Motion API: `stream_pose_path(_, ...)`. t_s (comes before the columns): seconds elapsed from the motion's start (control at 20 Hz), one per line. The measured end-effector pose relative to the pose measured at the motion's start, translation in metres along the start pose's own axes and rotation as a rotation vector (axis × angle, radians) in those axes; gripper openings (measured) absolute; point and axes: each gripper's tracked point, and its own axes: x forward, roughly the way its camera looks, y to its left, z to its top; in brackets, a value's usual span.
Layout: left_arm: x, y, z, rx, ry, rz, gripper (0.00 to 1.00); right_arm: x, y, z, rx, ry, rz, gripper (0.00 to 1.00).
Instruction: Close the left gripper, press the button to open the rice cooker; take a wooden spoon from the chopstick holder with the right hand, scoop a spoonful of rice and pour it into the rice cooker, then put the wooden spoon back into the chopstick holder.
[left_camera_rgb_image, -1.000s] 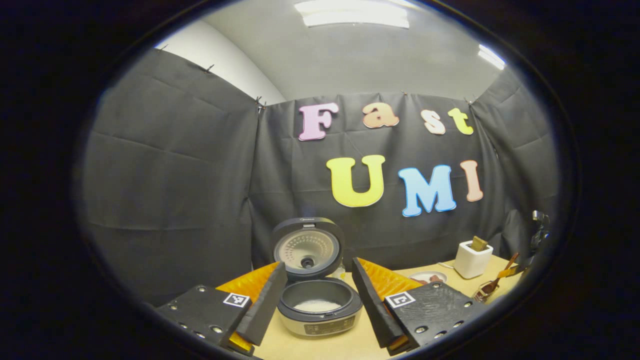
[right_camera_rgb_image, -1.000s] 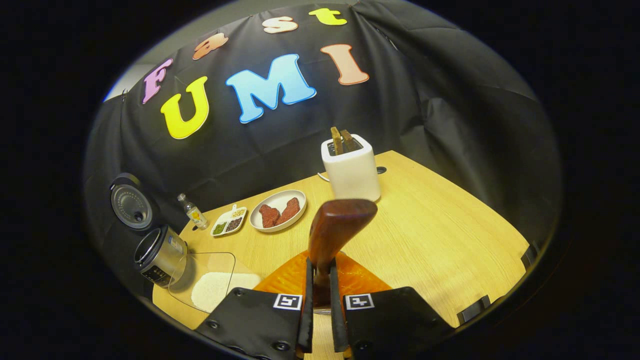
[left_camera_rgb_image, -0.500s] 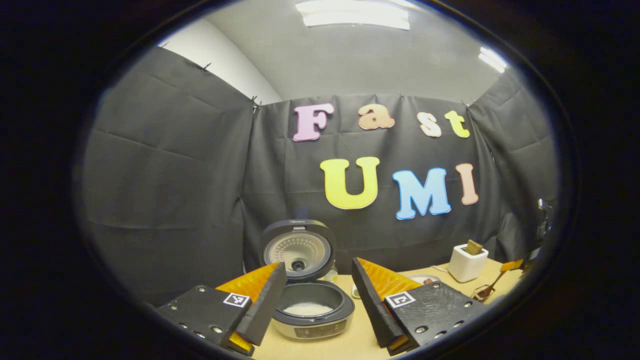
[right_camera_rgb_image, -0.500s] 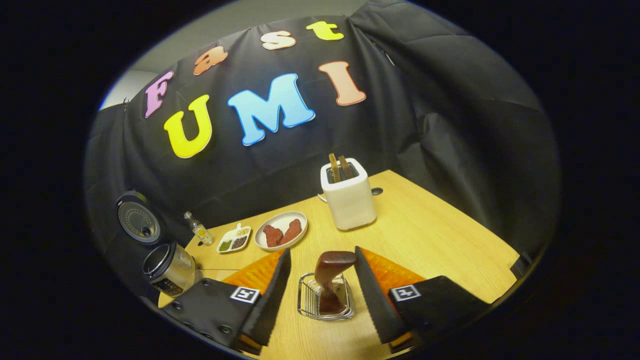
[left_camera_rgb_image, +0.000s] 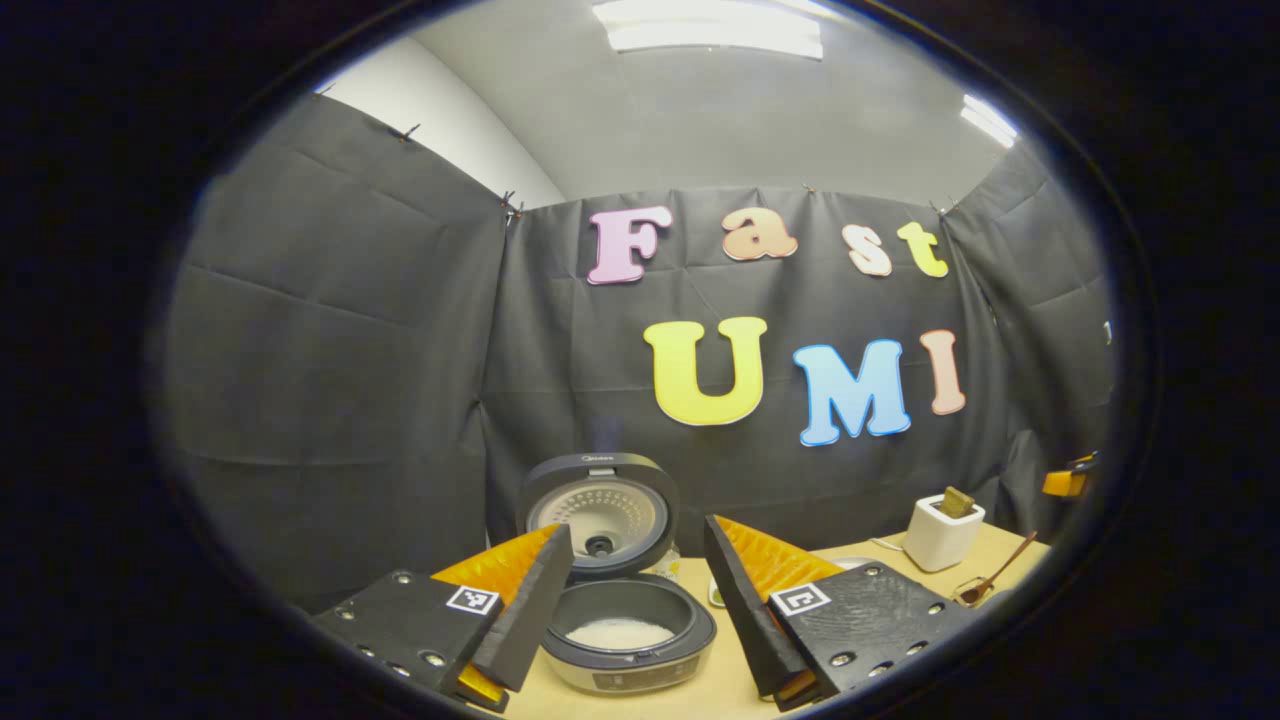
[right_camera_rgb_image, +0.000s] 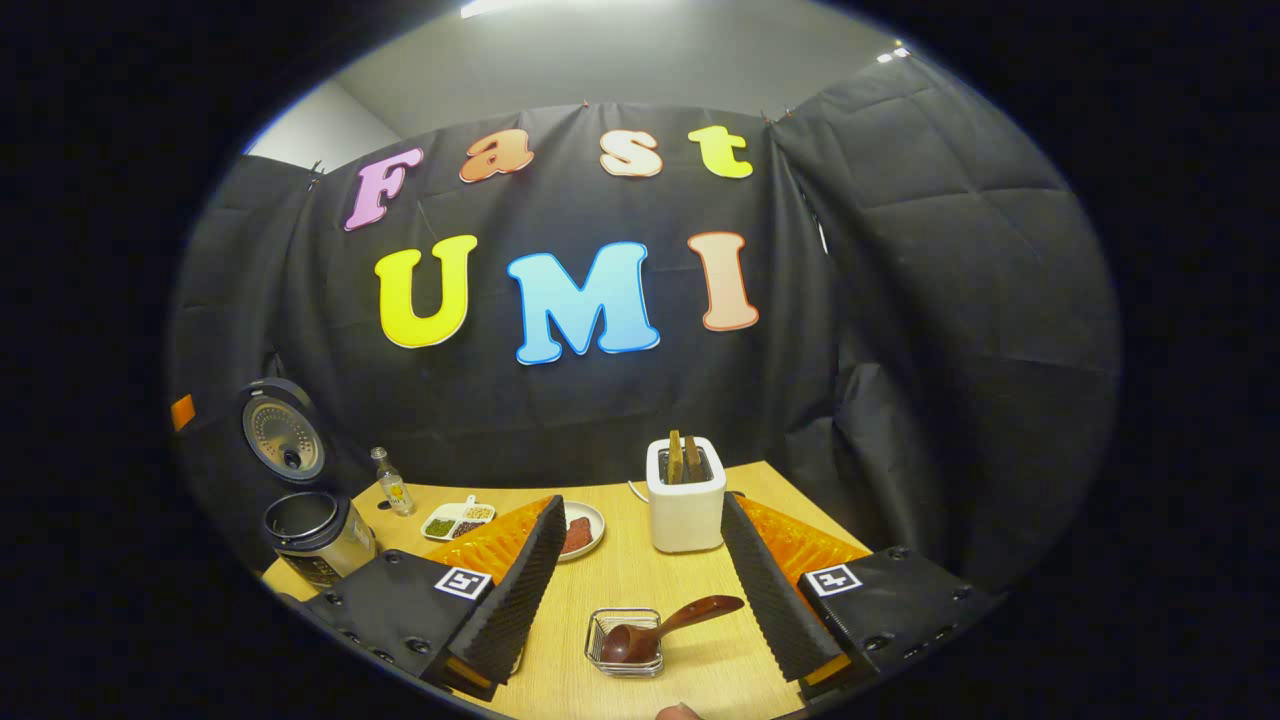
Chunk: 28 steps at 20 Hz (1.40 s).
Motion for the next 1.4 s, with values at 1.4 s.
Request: stream_pose_path(1.4,0.297,0.055,0.0,-0.03,0.087,0.009,0.84,-0.041,0.041,-0.016,-0.118,-0.007,-0.15,0.98)
